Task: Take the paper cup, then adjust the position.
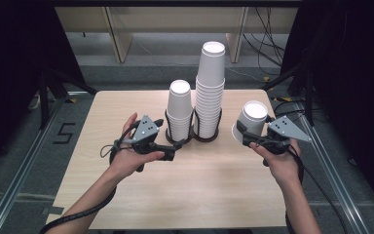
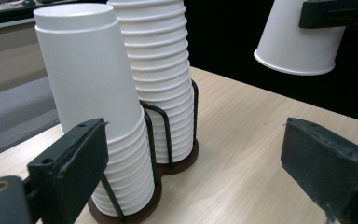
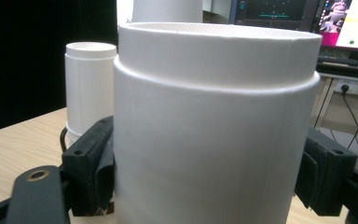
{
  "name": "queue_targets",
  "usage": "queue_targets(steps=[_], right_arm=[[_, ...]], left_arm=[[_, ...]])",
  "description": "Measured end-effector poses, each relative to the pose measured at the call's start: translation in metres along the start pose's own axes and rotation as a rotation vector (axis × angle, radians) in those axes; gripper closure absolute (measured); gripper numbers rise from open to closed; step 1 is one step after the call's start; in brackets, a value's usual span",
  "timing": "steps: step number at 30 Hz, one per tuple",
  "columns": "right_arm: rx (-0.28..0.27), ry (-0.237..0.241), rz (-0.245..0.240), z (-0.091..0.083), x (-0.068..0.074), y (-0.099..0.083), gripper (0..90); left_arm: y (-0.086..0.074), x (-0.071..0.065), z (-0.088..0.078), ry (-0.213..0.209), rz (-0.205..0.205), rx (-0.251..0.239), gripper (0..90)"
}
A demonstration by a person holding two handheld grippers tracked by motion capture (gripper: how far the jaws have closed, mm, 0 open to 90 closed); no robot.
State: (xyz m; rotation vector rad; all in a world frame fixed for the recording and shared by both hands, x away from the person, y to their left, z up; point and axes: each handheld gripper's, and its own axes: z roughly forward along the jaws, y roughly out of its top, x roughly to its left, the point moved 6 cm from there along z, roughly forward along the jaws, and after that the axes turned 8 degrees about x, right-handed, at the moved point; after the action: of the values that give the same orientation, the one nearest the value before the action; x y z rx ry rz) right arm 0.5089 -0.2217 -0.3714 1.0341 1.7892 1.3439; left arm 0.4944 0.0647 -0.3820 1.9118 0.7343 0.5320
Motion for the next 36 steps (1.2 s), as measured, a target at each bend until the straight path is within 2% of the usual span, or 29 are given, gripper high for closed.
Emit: queue_targets(steps=[4,5,6,8,13,15,16,17,20,21,23,26,27,28,29,31,32,33,34,35,36], right_arm=[[0.014,0.01,0.016,-0.001,0.002,-0.005,20.2],[0.004,-0.002,0.007,-0.001,0.001,-0.006,20.2],[0.015,0.014,0.025,-0.001,0.005,-0.009,20.2],[0.018,0.017,0.005,-0.002,0.008,-0.012,20.2],[0.035,0.029,-0.005,0.0,0.016,-0.022,20.1],[0.044,0.053,0.024,0.003,0.021,-0.028,20.1],[0.044,0.053,0.024,0.003,0.021,-0.028,20.1],[0.04,0.071,0.052,0.006,0.024,-0.032,20.1],[0.052,0.089,0.072,0.008,0.028,-0.037,20.0],[0.068,0.1,0.109,0.009,0.033,-0.043,20.0],[0.062,0.118,0.117,0.012,0.038,-0.047,20.0],[0.065,0.116,0.104,0.015,0.041,-0.05,20.0],[0.076,0.096,0.107,0.014,0.043,-0.052,20.0],[0.083,0.07,0.022,0.017,0.043,-0.055,20.0],[0.093,0.06,0.003,0.017,0.044,-0.057,20.0],[0.095,0.029,-0.079,0.019,0.046,-0.058,20.0],[0.095,0.029,-0.079,0.019,0.046,-0.058,20.0],[0.12,0.001,-0.19,0.021,0.047,-0.06,20.0],[0.133,-0.012,-0.227,0.021,0.048,-0.062,20.0],[0.133,-0.012,-0.227,0.021,0.048,-0.062,20.0],[0.153,-0.03,-0.323,0.023,0.051,-0.065,20.0]], left_arm=[[-0.007,-0.003,0.001,0.004,-0.001,0.008,7.2],[-0.01,-0.003,0.001,0.006,0.0,0.011,7.2],[-0.015,-0.005,-0.001,0.001,-0.003,0.021,7.2],[-0.016,-0.006,-0.002,0.003,-0.007,0.023,7.2],[-0.024,-0.004,-0.003,0.007,-0.023,0.019,7.3],[-0.027,-0.005,-0.002,0.002,-0.026,0.021,7.3],[-0.029,-0.005,-0.001,0.001,-0.024,0.025,7.3],[-0.031,-0.005,0.001,-0.001,-0.026,0.031,7.3],[-0.033,-0.006,0.003,-0.002,-0.029,0.029,7.3],[-0.034,-0.009,0.003,-0.008,-0.033,0.029,7.4],[-0.035,-0.011,0.003,-0.013,-0.031,0.03,7.3],[-0.038,-0.013,0.003,-0.022,-0.042,0.029,7.3],[-0.04,-0.013,0.003,-0.024,-0.048,0.032,7.3],[-0.043,-0.015,0.003,-0.032,-0.053,0.04,7.4],[-0.044,-0.017,0.003,-0.039,-0.046,0.047,7.4],[-0.046,-0.018,0.004,-0.045,-0.043,0.052,7.4],[-0.046,-0.018,0.004,-0.045,-0.043,0.052,7.4],[-0.046,-0.019,0.004,-0.045,-0.046,0.055,7.5],[-0.047,-0.02,0.005,-0.053,-0.051,0.057,7.5],[-0.047,-0.02,0.005,-0.053,-0.051,0.057,7.5],[-0.047,-0.021,0.007,-0.056,-0.052,0.063,7.6]])
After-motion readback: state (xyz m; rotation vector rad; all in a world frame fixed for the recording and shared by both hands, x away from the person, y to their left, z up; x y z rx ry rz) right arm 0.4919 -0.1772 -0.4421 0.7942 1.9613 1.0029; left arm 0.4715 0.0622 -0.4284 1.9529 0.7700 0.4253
